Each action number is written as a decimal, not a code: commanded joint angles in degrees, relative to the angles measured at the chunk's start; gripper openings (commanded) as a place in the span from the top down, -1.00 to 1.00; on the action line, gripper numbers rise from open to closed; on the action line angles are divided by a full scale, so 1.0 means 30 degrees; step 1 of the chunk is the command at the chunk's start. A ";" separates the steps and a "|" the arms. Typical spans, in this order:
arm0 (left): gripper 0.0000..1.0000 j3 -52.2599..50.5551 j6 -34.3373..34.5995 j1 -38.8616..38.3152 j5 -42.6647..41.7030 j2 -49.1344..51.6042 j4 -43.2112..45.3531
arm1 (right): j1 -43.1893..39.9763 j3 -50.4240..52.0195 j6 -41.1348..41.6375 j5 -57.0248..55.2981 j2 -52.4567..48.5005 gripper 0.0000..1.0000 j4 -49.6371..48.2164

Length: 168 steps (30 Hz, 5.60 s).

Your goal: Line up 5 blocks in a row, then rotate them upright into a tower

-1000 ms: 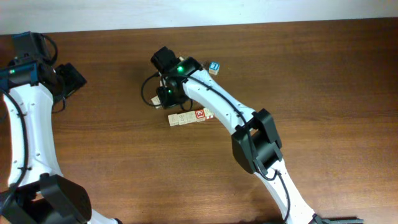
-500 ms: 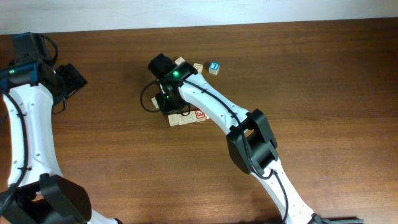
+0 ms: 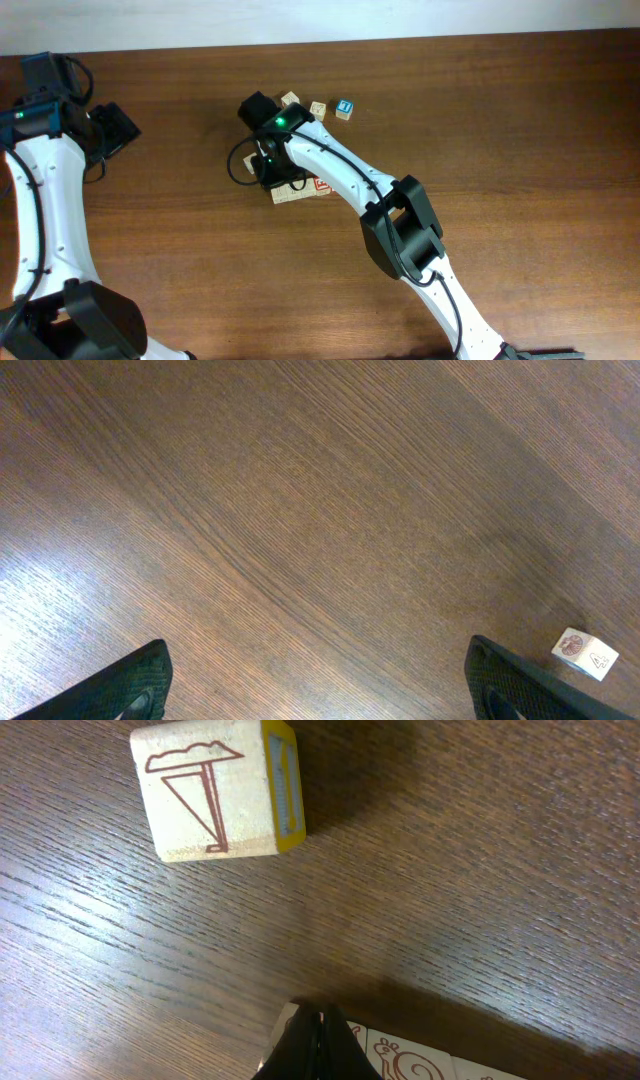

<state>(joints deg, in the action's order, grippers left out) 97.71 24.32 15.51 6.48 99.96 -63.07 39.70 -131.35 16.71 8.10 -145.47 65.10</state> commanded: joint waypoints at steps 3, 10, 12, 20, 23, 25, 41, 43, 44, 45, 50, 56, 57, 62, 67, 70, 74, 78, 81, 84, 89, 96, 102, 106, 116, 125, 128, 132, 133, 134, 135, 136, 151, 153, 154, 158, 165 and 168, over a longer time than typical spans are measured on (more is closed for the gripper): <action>-0.85 -0.0080 0.0240 0.0051 0.0138 0.0066 -0.0073 | 0.0138 0.0102 0.0095 -0.0226 -0.0102 0.89 -0.0357; -0.99 -0.0080 0.0240 0.0044 0.0124 0.0066 -0.0168 | -0.0838 -0.4116 0.0066 -0.0350 0.1027 0.16 0.0707; -0.98 -0.0080 0.0240 0.0044 0.0066 0.0066 -0.0299 | -0.1428 -0.6564 -0.0109 -0.0342 0.1392 0.06 0.2047; -0.99 -0.0080 -0.0415 -0.0925 -0.0423 0.0058 -0.1537 | -0.5479 -1.6240 -0.0940 -0.0350 0.1661 -0.33 0.9493; -0.99 -0.0073 -0.1209 -0.2222 -0.0350 0.0036 -0.1698 | -0.7184 -1.6138 -0.1923 0.0831 0.2178 -0.31 1.0746; -1.00 -0.0073 -0.1202 -0.2922 -0.0357 -0.0051 -0.1851 | -0.8007 -1.6087 -0.2084 0.2892 0.2543 -0.31 1.0746; -0.99 -0.0073 -0.1188 -0.4881 -0.2091 -0.1362 -0.2280 | -1.2451 -1.4076 -0.3016 0.3818 0.6623 -0.33 1.0746; -0.99 -0.0080 -0.1180 -0.4881 -0.2098 -0.1362 -0.2288 | -1.2990 -1.2582 -0.3089 0.3796 0.6958 -0.33 1.0746; -0.99 -0.0073 -0.1180 -0.4881 -0.2106 -0.1362 -0.2288 | -1.3172 -1.1963 -0.3155 0.3796 0.6994 -0.33 1.0746; -0.99 -0.0080 -0.1180 -0.4889 -0.2106 -0.1362 -0.2288 | -1.3406 -1.0899 -0.3162 0.3774 0.7002 -0.33 1.0746; -0.99 -0.0080 -0.1173 -0.4889 -0.2222 -0.1362 -0.2288 | -1.3508 -0.7366 -0.3657 0.2586 0.6994 -0.33 1.0739; -0.99 -0.0080 -0.1107 -0.4889 -0.2251 -0.1362 -0.2288 | -1.3493 -0.4080 -0.3956 0.1574 0.6972 -0.37 1.0411; -0.99 -0.0080 -0.1107 -0.4889 -0.2251 -0.1362 -0.2288 | -1.3493 -0.3825 -0.3956 0.1581 0.6936 -0.38 1.0309; -0.99 -0.0080 -0.1107 -0.4889 -0.2251 -0.1362 -0.2288 | -1.3493 -0.3067 -0.3949 0.1581 0.6761 -0.40 0.9865; -0.99 -0.0080 -0.1107 -0.4889 -0.2251 -0.1362 -0.2251 | -1.3486 -0.3016 -0.3949 0.1639 0.6754 -0.40 0.9748; -0.99 -0.0080 -0.1100 -0.4889 -0.2251 -0.1362 -0.2193 | -1.3471 -0.3016 -0.3949 0.1654 0.6754 -0.41 0.9704; -0.99 -0.0080 -0.1107 -0.4889 -0.2251 -0.1362 -0.2193 | -1.3471 -0.3016 -0.3949 0.1647 0.6754 -0.42 0.9675; -0.99 -0.0080 -0.1107 -0.4889 -0.2251 -0.1362 -0.2193 | -1.3471 -0.3016 -0.3949 0.1647 0.6754 -0.43 0.9653; -0.98 -0.0080 -0.1107 -0.4889 -0.2251 -0.1362 -0.2157 | -1.3478 -0.3016 -0.3949 0.1647 0.6754 -0.43 0.9653; -0.98 -0.0080 -0.1100 -0.4889 -0.2251 -0.1362 -0.2142 | -1.3478 -0.3016 -0.3949 0.1647 0.6754 -0.43 0.9653; -0.99 -0.0080 -0.1100 -0.4889 -0.2251 -0.1362 -0.2142 | -1.3471 -0.3016 -0.3949 0.1647 0.6754 -0.43 0.9653; -0.99 -0.0131 -0.1042 -0.4889 -0.3191 -0.1027 -0.2142 | -1.3471 -0.3016 -0.3956 0.1654 0.6754 -0.43 0.9544; -0.99 -0.0146 -0.1064 -0.4889 -0.3767 0.0240 -0.2142 | -1.3471 -0.3016 -0.5180 0.2929 0.6295 -0.43 0.9369; -0.99 -0.0146 -0.1676 -0.4889 -0.5093 0.1435 -0.1872 | -1.3471 -0.2929 -0.5515 0.3672 0.5472 -0.43 0.9311; -0.98 -0.0146 -0.2441 -0.4889 -0.5967 0.2506 -0.1508 | -1.3457 -0.2907 -0.6513 0.4809 0.4932 -0.44 0.9289; -0.99 -0.0146 -0.2433 -0.4889 -0.5960 0.2645 -0.1515 | -1.3457 -0.2900 -0.6506 0.4809 0.4932 -0.44 0.9296; -0.99 -0.0146 -0.2433 -0.4889 -0.5960 0.2645 -0.1515 | -1.3457 -0.2900 -0.6506 0.4809 0.4932 -0.45 0.9289; -0.99 -0.0146 -0.2433 -0.4889 -0.5960 0.2645 -0.1515 | -1.3457 -0.2900 -0.6506 0.4809 0.4932 -0.45 0.9289; -0.99 -0.0146 -0.2433 -0.4889 -0.5960 0.2645 -0.1508 | -1.3457 -0.2900 -0.6506 0.4809 0.4932 -0.45 0.9289; -0.99 -0.0146 -0.2433 -0.4889 -0.5967 0.2645 -0.1515 | -1.3457 -0.2900 -0.6506 0.4809 0.4932 -0.45 0.9289; -0.99 -0.0146 -0.2433 -0.4889 -0.5967 0.2645 -0.1515 | -1.3457 -0.2900 -0.6506 0.4809 0.4932 -0.45 0.9289; -0.99 -0.0146 -0.2433 -0.4889 -0.5967 0.2645 -0.1515 | -1.3457 -0.2900 -0.6506 0.4809 0.4932 -0.45 0.9289; -0.99 -0.0146 -0.2433 -0.4889 -0.5960 0.2645 -0.1523 | -1.3457 -0.2900 -0.6506 0.4809 0.4932 -0.45 0.9282; -0.99 -0.0146 -0.2433 -0.4889 -0.5967 0.2645 -0.1523 | -1.3457 -0.2900 -0.6513 0.4809 0.4932 -0.45 0.9282; -0.99 -0.0146 -0.2433 -0.4889 -0.5960 0.2645 -0.1530 | -1.3457 -0.2900 -0.6506 0.4809 0.4932 -0.45 0.9282; -0.99 -0.0146 -0.2433 -0.4889 -0.5960 0.2645 -0.1530 | -1.3457 -0.2900 -0.6513 0.4809 0.4932 -0.45 0.9275; -0.99 -0.0146 -0.2433 -0.4889 -0.5960 0.2645 -0.1647 | -1.3457 -0.2900 -0.6513 0.4809 0.4932 -0.45 0.9275; -0.99 -0.0240 -0.2608 -0.4889 -0.5960 0.2645 -0.1698 | -1.3457 -0.2900 -0.6513 0.4809 0.4932 -0.45 0.9275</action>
<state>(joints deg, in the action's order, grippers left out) 97.60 17.93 0.91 -10.57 107.37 -67.96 -0.71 -140.33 -2.20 22.00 -130.78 92.99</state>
